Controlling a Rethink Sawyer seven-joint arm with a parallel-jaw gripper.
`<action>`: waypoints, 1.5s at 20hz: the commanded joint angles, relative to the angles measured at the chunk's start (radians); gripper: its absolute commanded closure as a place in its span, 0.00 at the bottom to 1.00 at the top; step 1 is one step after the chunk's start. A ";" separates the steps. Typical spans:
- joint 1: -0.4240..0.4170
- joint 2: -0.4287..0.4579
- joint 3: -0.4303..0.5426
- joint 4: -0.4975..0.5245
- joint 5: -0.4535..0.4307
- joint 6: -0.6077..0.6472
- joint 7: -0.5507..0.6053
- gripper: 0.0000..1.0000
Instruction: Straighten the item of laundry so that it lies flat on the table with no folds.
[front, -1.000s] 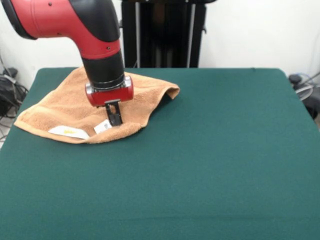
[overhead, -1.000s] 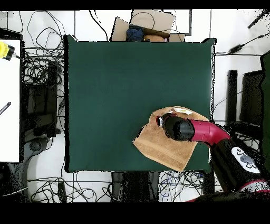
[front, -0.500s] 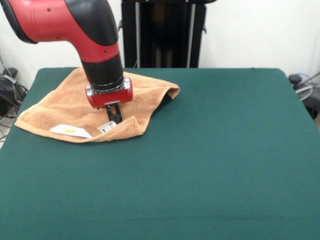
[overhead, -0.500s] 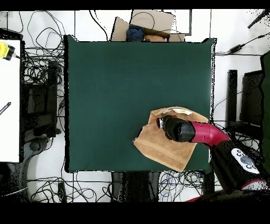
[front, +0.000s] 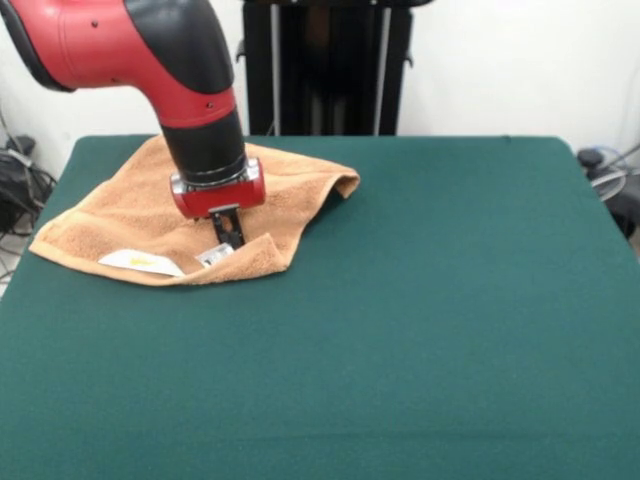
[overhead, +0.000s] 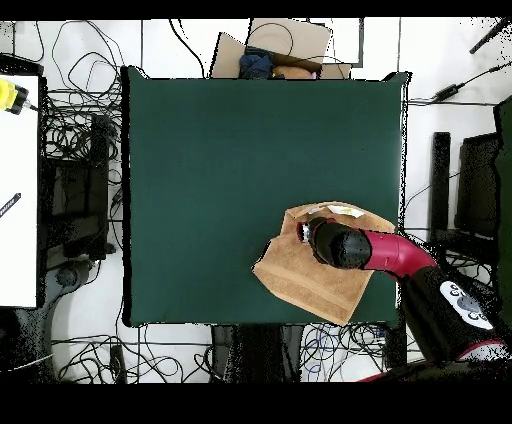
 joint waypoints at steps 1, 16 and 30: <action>0.085 0.120 0.064 -0.018 -0.012 -0.077 0.072 1.00; 0.250 0.041 0.026 -0.082 0.055 -0.076 0.156 1.00; 0.369 0.063 -0.016 -0.198 0.121 -0.064 0.194 1.00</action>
